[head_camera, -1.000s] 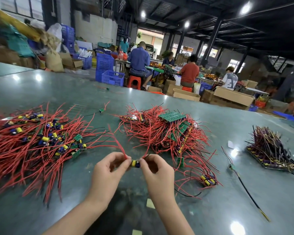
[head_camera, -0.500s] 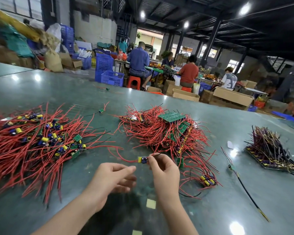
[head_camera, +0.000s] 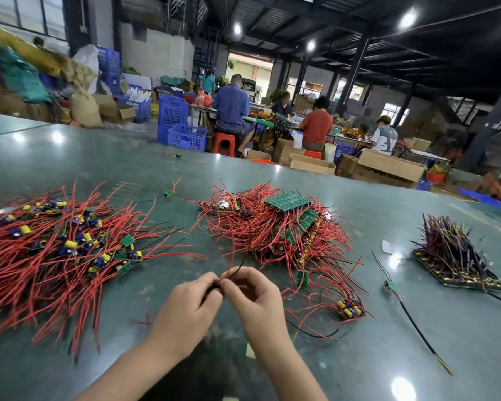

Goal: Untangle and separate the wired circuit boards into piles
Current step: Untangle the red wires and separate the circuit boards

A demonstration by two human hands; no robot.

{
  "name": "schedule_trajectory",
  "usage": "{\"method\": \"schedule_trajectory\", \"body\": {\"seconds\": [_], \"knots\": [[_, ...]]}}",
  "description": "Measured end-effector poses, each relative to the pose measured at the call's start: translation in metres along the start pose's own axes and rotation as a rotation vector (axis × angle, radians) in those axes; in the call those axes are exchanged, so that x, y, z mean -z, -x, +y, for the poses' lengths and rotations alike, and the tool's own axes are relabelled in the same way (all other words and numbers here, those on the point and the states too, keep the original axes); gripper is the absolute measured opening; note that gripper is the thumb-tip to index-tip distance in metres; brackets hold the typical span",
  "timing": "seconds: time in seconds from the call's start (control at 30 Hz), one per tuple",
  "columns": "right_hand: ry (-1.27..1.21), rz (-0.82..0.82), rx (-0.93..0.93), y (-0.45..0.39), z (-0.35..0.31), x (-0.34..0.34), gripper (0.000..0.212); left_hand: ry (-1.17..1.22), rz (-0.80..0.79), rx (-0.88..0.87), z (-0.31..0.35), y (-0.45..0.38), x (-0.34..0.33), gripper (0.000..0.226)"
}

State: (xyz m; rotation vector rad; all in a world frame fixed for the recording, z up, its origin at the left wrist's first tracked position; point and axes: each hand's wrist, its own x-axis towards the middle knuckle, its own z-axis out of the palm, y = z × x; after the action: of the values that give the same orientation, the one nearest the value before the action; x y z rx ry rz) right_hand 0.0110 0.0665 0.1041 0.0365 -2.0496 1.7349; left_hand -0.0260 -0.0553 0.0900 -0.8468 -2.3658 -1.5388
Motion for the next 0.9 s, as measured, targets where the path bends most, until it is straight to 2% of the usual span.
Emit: {"method": "schedule_trajectory", "body": {"seconds": [0.07, 0.17, 0.23, 0.7, 0.9], "knots": [[-0.199, 0.033, -0.104, 0.001, 0.000, -0.004, 0.020, 0.033, 0.022, 0.015, 0.003, 0.000, 0.002, 0.036], [-0.601, 0.057, -0.312, 0.003, 0.003, -0.014, 0.016, 0.050, 0.071, 0.015, 0.004, 0.000, 0.004, 0.034], [-0.711, 0.057, -0.383, 0.004, 0.004, -0.018, 0.012, 0.060, 0.076, 0.025, 0.003, -0.001, 0.004, 0.032], [-0.671, 0.288, -0.332, 0.001, 0.006, -0.014, 0.015, 0.116, 0.066, 0.077, -0.001, -0.002, -0.001, 0.038], [-0.533, 0.179, -0.233, -0.001, 0.004, -0.009, 0.020, 0.120, 0.081, 0.009, 0.000, -0.002, 0.003, 0.046]]}}
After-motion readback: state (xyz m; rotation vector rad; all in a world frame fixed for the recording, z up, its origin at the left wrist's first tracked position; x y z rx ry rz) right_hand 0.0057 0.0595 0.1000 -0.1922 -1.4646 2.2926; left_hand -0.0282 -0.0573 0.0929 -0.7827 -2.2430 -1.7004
